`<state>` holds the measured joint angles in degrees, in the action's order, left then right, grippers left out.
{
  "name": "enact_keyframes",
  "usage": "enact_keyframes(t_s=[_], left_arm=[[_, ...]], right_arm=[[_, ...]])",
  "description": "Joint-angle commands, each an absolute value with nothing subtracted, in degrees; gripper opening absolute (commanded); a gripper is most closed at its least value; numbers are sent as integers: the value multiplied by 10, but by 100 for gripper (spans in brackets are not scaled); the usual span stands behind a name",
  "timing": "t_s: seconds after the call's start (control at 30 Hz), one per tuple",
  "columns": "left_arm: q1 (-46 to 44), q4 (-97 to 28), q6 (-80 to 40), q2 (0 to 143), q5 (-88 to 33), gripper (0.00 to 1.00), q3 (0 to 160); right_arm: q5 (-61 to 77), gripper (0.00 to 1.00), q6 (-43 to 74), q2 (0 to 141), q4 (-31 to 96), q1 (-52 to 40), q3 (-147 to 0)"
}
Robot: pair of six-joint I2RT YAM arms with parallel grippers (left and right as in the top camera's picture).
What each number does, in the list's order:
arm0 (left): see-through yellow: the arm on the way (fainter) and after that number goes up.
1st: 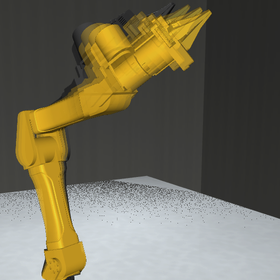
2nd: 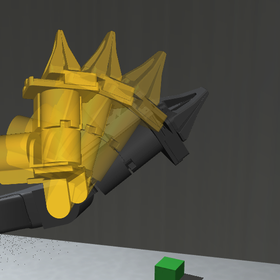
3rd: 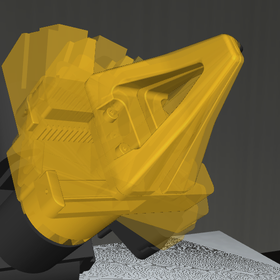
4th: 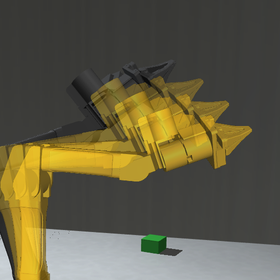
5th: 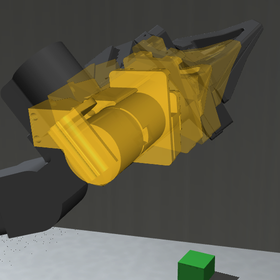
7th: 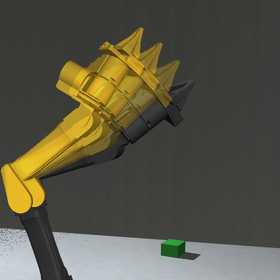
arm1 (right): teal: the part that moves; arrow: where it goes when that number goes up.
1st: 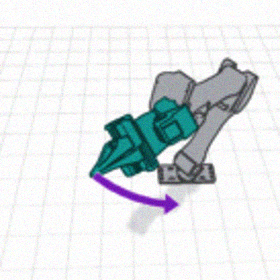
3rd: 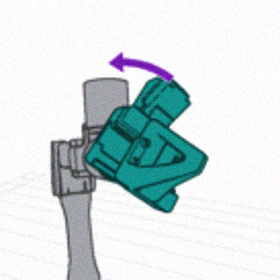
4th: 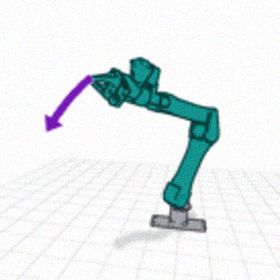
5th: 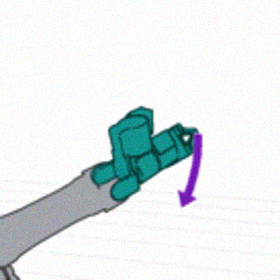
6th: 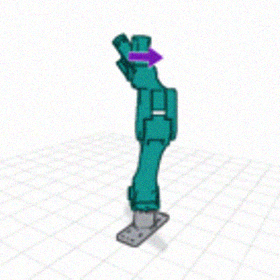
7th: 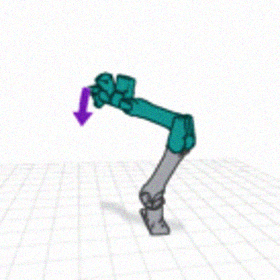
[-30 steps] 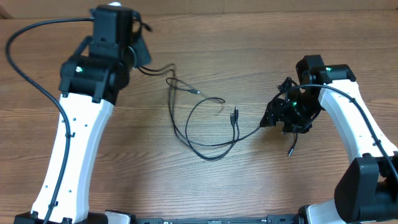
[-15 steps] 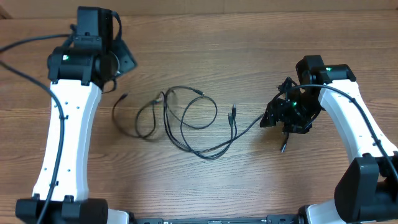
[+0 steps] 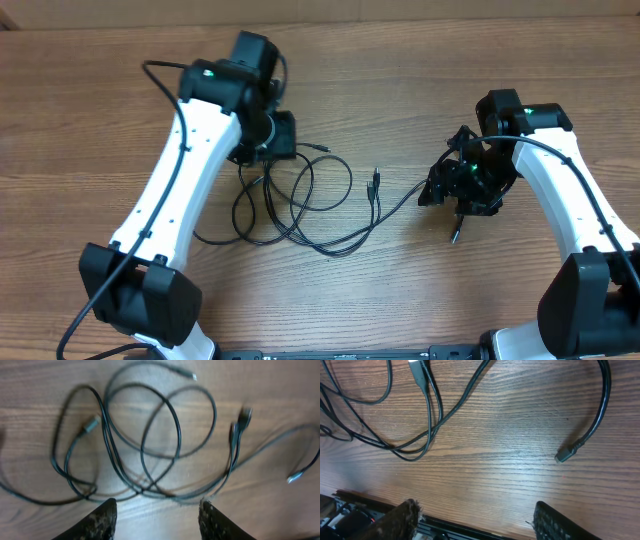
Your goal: Untangle cables
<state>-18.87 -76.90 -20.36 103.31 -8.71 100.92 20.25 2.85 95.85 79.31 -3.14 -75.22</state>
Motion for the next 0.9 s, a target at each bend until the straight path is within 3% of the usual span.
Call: enact_keyframes(t_s=[0.0, 0.47, 0.87], left_arm=[[-213, -802, -188, 1032, -44, 53, 1013], [-244, -968, -223, 1009, -6, 45, 1012], [-322, -845, -301, 788, 66, 48, 844]], right_arm=[[187, 74, 41, 950, 797, -32, -761], [105, 82, 81, 950, 842, 38, -761], [90, 84, 71, 950, 848, 92, -761]])
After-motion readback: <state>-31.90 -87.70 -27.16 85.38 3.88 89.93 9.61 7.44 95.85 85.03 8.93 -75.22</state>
